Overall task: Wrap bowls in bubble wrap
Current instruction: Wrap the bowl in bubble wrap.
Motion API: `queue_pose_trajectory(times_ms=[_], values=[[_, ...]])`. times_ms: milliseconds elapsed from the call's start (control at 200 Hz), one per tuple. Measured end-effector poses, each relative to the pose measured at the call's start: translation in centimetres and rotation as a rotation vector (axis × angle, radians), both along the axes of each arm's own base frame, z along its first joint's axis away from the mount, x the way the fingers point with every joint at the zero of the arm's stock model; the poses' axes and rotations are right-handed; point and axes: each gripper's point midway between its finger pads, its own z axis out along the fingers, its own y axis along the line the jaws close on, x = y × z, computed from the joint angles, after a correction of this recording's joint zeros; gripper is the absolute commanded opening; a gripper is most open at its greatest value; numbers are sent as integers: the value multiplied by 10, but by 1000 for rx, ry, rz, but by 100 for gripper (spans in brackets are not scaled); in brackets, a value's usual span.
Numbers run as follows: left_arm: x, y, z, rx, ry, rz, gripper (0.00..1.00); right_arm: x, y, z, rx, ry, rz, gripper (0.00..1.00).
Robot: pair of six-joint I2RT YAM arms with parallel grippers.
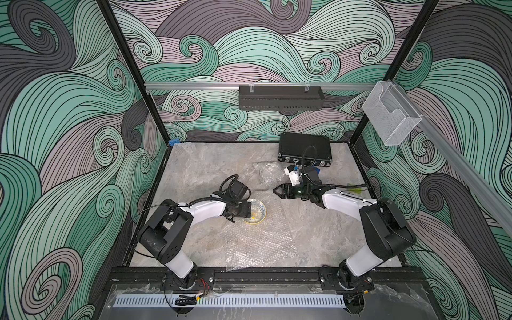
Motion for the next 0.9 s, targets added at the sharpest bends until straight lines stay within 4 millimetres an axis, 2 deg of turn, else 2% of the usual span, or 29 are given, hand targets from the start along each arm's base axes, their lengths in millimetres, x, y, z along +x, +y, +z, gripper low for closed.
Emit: queue_pose_trajectory(times_ms=[180, 385, 460, 565, 715, 901], values=[[0, 0, 0, -1, 0, 0, 81, 10, 0, -29, -17, 60, -7, 78], [0, 0, 0, -1, 0, -1, 81, 18, 15, -45, 61, 98, 23, 79], [0, 0, 0, -2, 1, -1, 81, 21, 20, -43, 100, 91, 38, 78], [0, 0, 0, -2, 1, -1, 81, 21, 28, -41, 147, 92, 63, 71], [0, 0, 0, -2, 1, -1, 81, 20, 35, -26, 220, 69, 96, 62], [0, -1, 0, -2, 0, -1, 81, 1, 38, -11, 285, 65, 125, 50]])
